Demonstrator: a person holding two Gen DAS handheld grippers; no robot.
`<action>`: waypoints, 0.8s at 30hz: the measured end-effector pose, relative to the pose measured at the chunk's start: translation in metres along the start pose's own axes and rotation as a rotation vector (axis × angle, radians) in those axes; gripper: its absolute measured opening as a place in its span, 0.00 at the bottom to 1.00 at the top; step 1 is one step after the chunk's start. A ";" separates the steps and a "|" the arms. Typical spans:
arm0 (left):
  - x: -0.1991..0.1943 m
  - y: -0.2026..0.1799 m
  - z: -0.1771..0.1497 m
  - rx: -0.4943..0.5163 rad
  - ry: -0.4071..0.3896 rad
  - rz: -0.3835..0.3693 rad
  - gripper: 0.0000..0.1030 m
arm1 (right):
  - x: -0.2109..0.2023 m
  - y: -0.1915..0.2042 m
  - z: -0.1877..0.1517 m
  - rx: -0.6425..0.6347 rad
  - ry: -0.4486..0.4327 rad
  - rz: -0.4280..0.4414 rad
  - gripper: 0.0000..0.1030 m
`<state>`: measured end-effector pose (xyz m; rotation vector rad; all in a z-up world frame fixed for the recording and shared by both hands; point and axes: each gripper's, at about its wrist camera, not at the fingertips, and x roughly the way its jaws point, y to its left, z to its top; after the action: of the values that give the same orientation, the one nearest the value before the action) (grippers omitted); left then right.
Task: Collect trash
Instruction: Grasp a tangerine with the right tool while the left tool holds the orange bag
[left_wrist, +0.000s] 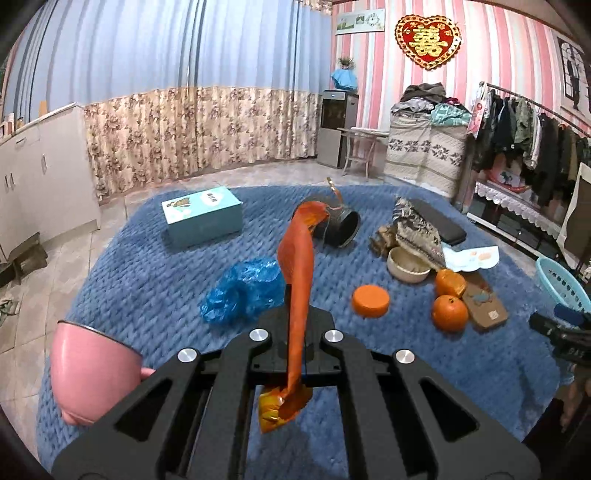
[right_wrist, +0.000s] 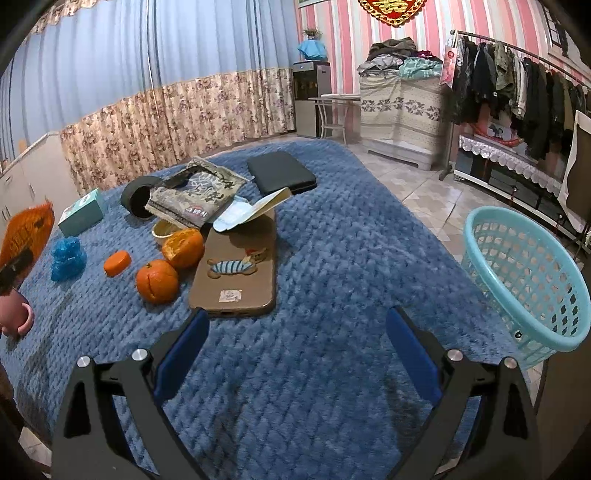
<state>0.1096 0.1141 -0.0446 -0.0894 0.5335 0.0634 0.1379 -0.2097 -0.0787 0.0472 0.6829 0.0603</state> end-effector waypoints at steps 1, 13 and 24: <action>0.000 0.000 0.002 -0.003 -0.003 -0.008 0.00 | 0.001 0.003 0.000 -0.006 0.002 0.000 0.92; 0.006 0.010 0.004 0.018 -0.027 -0.020 0.00 | 0.019 0.047 0.007 -0.086 0.011 0.065 0.92; 0.018 0.034 0.003 -0.028 -0.006 -0.005 0.00 | 0.052 0.100 0.017 -0.189 0.083 0.164 0.76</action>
<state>0.1238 0.1487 -0.0540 -0.1174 0.5269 0.0663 0.1849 -0.1067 -0.0925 -0.0816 0.7524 0.2849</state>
